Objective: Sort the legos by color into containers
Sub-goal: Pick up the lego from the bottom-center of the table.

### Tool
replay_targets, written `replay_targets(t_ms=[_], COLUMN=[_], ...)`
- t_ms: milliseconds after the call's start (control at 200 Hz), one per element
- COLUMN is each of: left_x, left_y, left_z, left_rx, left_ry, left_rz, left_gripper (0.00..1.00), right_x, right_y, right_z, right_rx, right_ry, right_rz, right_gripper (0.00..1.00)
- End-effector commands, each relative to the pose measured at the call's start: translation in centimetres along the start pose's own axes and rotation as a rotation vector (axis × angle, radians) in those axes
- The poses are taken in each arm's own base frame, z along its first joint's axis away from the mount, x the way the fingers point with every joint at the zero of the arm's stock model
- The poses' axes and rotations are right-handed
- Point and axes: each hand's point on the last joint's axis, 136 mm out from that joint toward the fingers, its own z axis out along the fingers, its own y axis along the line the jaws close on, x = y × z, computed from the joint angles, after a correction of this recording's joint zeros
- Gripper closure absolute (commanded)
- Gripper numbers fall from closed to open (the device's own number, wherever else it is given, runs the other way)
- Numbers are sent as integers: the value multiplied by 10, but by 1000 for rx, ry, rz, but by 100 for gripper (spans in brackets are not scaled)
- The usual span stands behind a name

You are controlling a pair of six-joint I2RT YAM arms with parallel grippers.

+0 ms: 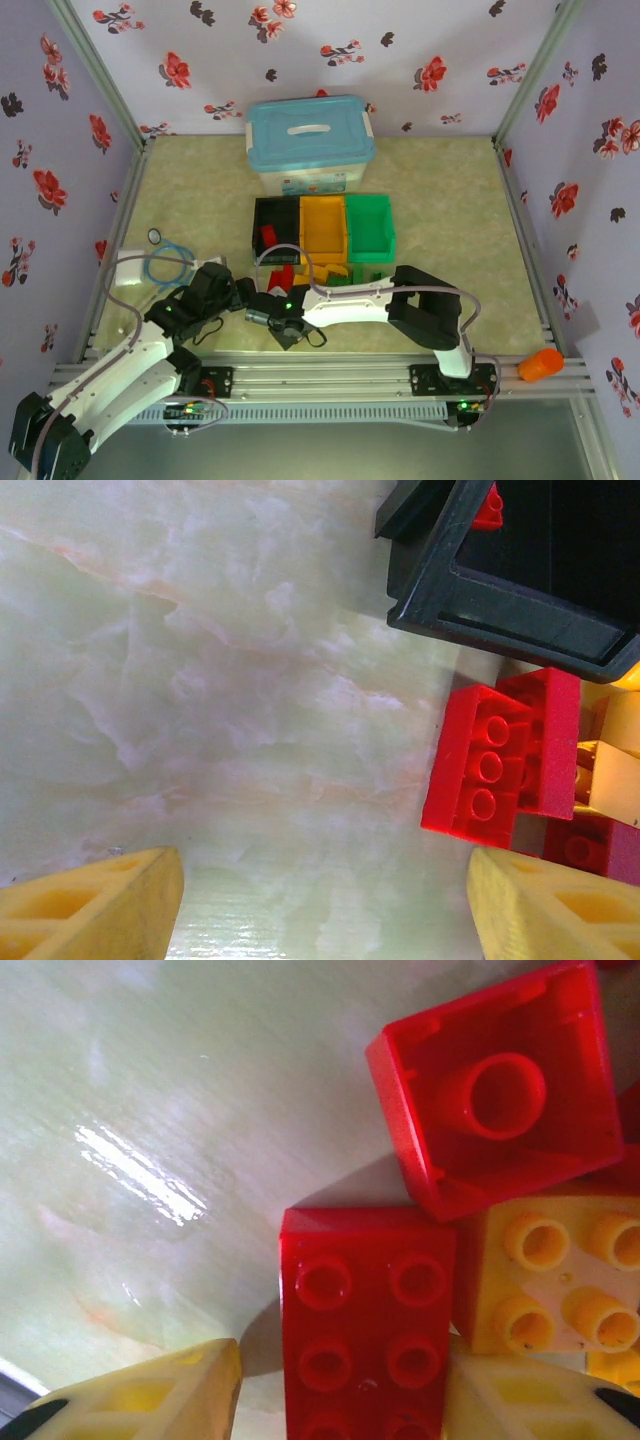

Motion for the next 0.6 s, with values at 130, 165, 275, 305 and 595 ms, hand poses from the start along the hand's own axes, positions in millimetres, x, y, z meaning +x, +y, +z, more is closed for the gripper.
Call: replay_targets(t_ms=[130,165,275,305,595], left_x=[-3,-3,-6,-7,-8], left_y=[2,2,0,0,2], left_z=[0,-1,-3,-4,-11], left_rx=[-17,-16,-13,-10,-15], left_ry=[-19,-19,-26,-29,-34], left_rz=[-8,-7,-3,-1,4], left_gripper=[25,25,25,25,25], right_x=[-1,-5,-28,-36,-126], right_y=[-4,-5,-9,-12,-67], right_z=[3,-1,-23,-31,-93], right_rx=[28,31,28,28,1], right_ry=[17,6,-55,-77,-262], right_rz=[-1,-4,-10,-8,63], right_gripper=[63,66,71,72,72])
